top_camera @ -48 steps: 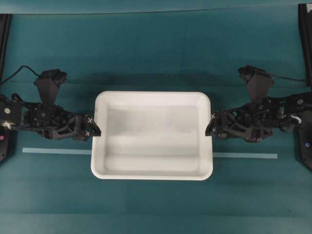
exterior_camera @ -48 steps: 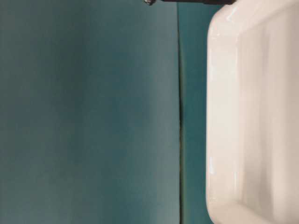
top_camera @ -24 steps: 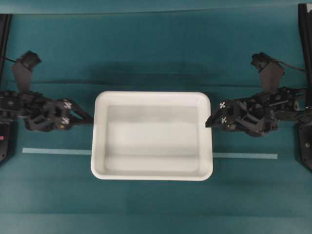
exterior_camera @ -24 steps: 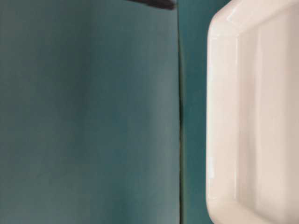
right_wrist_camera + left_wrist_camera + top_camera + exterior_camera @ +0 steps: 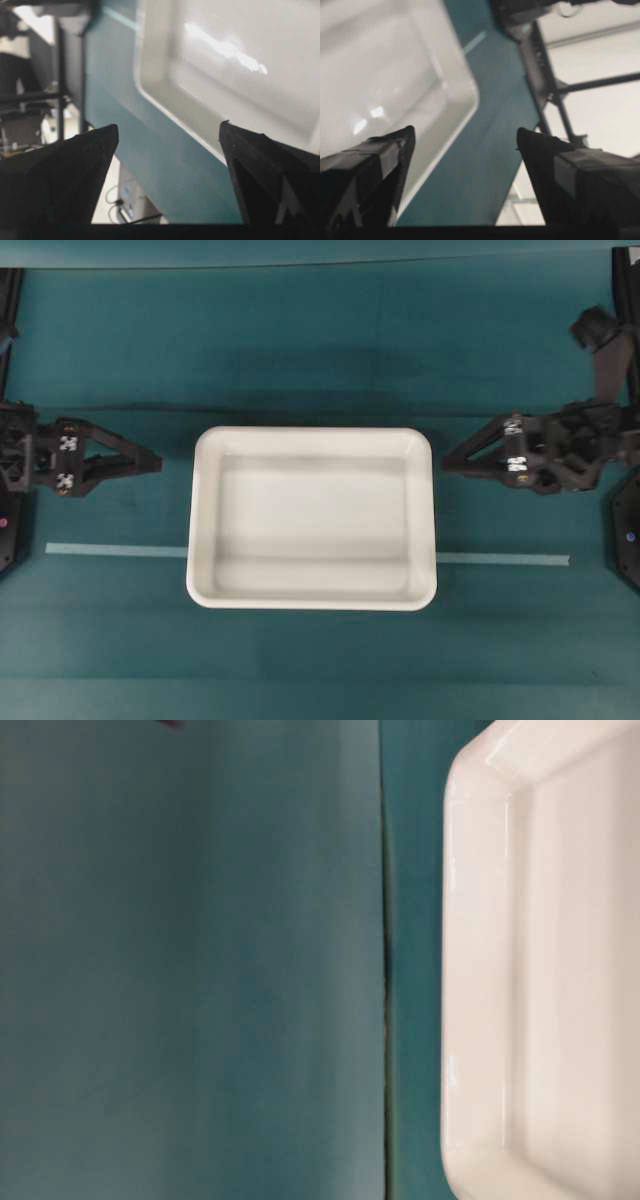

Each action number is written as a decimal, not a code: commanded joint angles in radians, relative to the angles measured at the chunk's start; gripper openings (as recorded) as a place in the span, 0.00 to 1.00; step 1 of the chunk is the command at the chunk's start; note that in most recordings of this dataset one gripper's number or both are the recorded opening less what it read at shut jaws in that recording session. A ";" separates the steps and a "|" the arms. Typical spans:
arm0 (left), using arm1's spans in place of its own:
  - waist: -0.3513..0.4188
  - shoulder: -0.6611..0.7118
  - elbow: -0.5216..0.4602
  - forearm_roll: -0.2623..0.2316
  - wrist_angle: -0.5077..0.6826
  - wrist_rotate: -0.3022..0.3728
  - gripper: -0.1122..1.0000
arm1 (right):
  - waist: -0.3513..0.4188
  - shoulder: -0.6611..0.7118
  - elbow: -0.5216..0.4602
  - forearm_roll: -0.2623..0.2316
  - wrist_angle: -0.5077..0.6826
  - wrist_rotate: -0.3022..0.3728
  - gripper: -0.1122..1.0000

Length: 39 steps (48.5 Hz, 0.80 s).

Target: Lift the white case with both hands.

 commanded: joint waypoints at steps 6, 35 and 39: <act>0.002 -0.020 -0.058 0.006 -0.005 0.161 0.92 | -0.002 -0.081 -0.009 -0.167 -0.044 -0.106 0.88; 0.000 -0.173 -0.078 0.006 0.020 0.695 0.91 | 0.037 -0.253 0.005 -0.400 -0.058 -0.575 0.87; 0.000 -0.187 -0.081 0.006 0.046 0.738 0.91 | 0.037 -0.279 0.005 -0.400 -0.052 -0.611 0.87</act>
